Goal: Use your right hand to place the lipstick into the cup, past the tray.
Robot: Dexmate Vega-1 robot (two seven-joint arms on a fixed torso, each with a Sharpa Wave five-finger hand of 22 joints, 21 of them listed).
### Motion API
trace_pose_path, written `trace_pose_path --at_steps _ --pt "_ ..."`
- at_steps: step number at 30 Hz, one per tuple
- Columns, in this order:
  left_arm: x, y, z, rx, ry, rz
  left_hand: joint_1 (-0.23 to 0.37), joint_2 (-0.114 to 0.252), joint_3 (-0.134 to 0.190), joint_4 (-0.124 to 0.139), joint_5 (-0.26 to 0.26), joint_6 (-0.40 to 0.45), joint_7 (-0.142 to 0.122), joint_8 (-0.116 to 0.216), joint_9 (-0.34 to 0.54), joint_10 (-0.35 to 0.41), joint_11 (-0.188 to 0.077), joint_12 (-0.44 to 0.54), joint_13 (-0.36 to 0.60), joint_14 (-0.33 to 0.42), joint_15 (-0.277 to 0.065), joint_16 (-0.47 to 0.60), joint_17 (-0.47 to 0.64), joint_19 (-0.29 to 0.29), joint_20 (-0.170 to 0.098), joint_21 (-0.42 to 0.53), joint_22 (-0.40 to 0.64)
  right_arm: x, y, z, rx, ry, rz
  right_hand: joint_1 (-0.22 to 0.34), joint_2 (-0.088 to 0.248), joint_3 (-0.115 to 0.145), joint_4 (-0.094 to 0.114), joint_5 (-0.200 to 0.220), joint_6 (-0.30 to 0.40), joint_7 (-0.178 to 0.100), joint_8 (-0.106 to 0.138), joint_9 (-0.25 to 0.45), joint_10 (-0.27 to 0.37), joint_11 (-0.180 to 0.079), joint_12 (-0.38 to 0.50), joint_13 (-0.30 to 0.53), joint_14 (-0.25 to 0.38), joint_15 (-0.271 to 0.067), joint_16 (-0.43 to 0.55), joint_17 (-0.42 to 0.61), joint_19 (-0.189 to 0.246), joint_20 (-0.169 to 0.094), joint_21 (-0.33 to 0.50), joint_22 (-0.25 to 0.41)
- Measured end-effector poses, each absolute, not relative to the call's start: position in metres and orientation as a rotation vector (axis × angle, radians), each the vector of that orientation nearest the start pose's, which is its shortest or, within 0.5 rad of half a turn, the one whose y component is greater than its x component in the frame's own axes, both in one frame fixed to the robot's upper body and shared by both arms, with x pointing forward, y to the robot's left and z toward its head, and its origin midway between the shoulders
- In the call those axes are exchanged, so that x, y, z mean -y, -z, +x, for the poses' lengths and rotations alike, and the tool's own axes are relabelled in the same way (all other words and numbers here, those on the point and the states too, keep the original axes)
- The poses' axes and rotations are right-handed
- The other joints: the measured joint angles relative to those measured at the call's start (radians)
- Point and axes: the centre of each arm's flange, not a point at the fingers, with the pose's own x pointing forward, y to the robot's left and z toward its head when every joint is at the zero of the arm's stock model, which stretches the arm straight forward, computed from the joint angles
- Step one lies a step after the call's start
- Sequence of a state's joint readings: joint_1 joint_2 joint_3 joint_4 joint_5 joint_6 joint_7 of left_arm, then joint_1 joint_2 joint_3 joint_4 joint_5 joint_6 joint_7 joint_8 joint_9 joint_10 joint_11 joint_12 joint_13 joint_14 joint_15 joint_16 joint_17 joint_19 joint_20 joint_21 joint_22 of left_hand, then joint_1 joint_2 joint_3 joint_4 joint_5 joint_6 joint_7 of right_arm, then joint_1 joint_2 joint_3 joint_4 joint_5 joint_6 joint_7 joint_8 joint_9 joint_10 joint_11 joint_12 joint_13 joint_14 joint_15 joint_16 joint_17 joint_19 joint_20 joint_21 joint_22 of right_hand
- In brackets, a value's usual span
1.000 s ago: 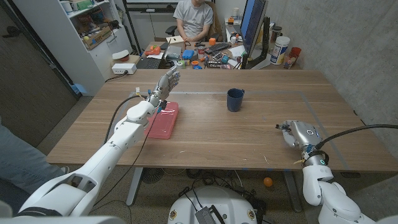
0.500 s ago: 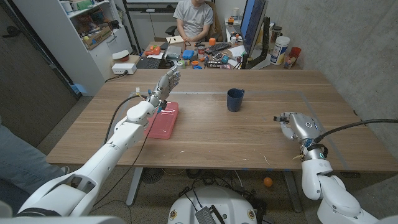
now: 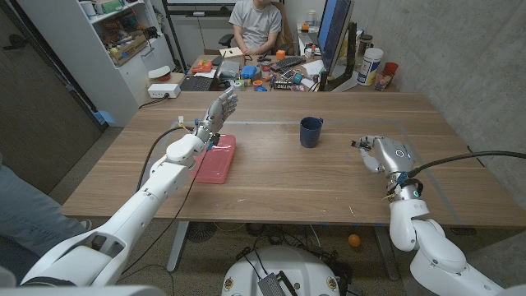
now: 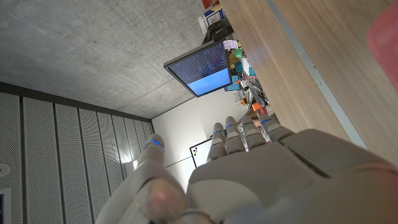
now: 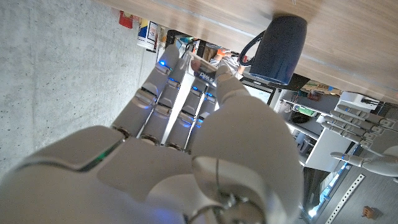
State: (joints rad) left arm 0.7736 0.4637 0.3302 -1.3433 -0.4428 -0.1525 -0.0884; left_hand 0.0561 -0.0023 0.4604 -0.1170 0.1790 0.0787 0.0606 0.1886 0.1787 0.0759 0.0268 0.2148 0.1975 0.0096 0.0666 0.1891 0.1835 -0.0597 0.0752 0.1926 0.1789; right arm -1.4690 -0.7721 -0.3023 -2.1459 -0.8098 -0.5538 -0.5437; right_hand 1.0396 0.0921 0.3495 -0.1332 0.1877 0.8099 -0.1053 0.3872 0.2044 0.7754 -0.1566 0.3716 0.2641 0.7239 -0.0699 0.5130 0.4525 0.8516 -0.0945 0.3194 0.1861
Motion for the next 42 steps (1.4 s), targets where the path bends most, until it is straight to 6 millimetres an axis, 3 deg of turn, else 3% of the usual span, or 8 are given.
trace_pose_path --at_steps 18,42 --pt "-0.263 -0.017 0.656 0.601 0.255 0.145 0.0 0.0 0.0 0.0 0.0 0.0 0.0 0.0 0.0 0.0 0.0 0.0 0.0 0.0 0.0 0.0 0.0 0.0 0.0 0.0 0.0 0.258 0.062 0.472 0.748 0.575 -1.352 -0.007 -0.007 0.0 0.0 -0.003 0.0 0.0 0.0 0.0 0.0 0.0 -0.006 -0.009 0.007 -0.004 -0.007 0.0 0.003 0.003 0.0 0.003" --pt "-0.266 -0.017 0.649 0.609 0.256 0.156 0.0 0.0 -0.004 -0.004 0.0 0.0 0.0 0.0 0.0 -0.004 0.004 0.0 0.0 0.0 0.0 0.0 0.0 0.0 0.0 0.0 0.0 0.24 0.017 0.492 0.837 0.571 -1.562 -0.009 -0.009 0.0 0.0 -0.003 0.0 0.0 0.001 0.0 0.0 0.0 -0.017 -0.013 0.014 -0.007 -0.022 0.01 0.003 0.003 0.008 0.003"
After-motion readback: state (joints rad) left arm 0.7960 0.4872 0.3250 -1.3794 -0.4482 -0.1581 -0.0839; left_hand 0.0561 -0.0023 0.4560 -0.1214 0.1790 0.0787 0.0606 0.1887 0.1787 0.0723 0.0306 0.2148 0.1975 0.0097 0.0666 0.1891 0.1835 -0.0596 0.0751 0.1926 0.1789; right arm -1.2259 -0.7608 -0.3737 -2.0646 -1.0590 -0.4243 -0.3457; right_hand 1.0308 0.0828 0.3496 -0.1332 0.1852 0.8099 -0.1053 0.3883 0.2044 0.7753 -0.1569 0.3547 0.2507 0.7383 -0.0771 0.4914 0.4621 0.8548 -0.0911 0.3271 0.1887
